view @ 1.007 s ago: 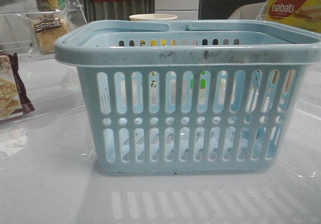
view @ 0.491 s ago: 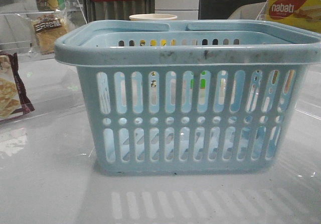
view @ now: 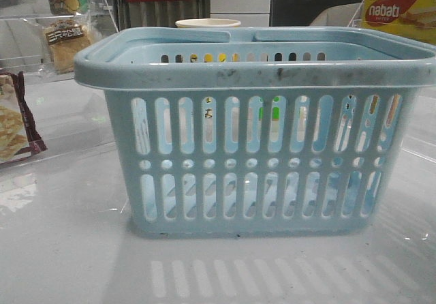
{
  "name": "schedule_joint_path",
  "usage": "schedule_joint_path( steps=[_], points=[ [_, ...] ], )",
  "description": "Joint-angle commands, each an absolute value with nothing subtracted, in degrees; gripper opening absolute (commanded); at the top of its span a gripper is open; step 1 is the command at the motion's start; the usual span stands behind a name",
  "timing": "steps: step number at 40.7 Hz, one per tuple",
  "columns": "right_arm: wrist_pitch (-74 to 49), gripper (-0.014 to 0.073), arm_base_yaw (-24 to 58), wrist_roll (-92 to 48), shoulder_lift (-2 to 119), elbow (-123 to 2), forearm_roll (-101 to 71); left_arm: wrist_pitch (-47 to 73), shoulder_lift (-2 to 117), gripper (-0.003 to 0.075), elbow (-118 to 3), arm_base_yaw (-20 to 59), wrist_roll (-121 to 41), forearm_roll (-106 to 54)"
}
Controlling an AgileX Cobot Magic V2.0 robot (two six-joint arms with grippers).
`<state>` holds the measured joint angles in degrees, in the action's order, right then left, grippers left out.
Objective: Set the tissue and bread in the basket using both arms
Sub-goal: 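Grasp the white tissue pack with the right gripper and lift it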
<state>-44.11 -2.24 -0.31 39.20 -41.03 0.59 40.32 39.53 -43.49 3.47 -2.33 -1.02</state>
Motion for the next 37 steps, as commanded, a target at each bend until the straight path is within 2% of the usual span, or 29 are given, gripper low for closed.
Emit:
schedule_joint_path(
  steps=[1, 4, 6, 9, 16, 24, 31, 37],
  points=[
    [-40.01, 0.0321, -2.63, -0.71, 40.40, -42.61, 0.75, 36.57, 40.49, 0.0260, -45.08, 3.56, -3.25, -1.49],
    [-39.93, 0.0461, -2.63, -0.71, 41.30, -42.61, 0.75, 36.47, 40.96, 0.0391, -45.08, 3.56, -3.25, -1.49],
    [-39.93, 0.0511, -2.63, -0.71, 41.91, -42.61, 0.75, 36.47, 41.11, 0.0471, -45.08, 3.56, -3.25, -1.49],
    [-39.93, 0.0529, -2.63, -0.71, 42.91, -42.61, 0.75, 36.47, 41.36, 0.0505, -45.08, 3.56, -3.25, -1.86],
    [-39.48, 0.0529, -2.69, -0.71, 46.37, -42.61, 1.00, 36.05, 41.36, 0.0505, -45.08, 4.51, -3.25, -3.47],
    [-35.83, 0.0529, -7.90, 0.66, 53.56, -44.19, 1.48, 36.05, 41.36, 0.0505, -45.08, 12.25, -3.25, -3.55],
    [-34.30, 0.0528, -13.13, 0.66, 61.31, -50.42, 0.75, 36.15, 41.36, 0.0505, -45.08, 18.38, -3.25, -3.55],
    [-33.44, 0.0528, -14.01, 0.66, 68.33, -57.87, 0.75, 36.15, 41.36, 0.0505, -45.08, 19.90, -3.25, -3.55]
  ],
)
